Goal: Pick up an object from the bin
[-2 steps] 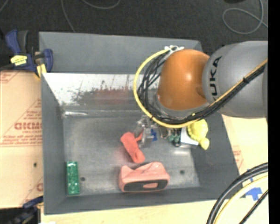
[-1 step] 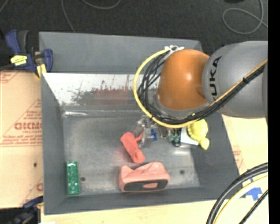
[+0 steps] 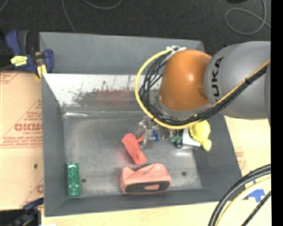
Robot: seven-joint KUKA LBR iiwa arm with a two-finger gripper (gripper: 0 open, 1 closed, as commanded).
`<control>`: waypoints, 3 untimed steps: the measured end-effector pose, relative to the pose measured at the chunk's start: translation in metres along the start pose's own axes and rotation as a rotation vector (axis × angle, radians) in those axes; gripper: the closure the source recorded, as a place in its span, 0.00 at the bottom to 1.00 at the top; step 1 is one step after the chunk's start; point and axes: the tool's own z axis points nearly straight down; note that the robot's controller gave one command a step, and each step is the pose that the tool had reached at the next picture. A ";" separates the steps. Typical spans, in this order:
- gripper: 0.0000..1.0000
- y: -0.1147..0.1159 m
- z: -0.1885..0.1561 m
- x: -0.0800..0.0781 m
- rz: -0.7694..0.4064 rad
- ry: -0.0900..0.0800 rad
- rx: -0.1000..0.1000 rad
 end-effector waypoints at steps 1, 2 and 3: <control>1.00 0.000 0.000 0.000 0.001 0.000 0.000; 1.00 0.000 0.000 0.000 0.001 0.000 0.000; 1.00 0.000 0.000 0.000 0.002 0.000 0.000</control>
Offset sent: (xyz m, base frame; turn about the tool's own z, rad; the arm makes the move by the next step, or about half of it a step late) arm 0.0000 0.0000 0.0000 0.0000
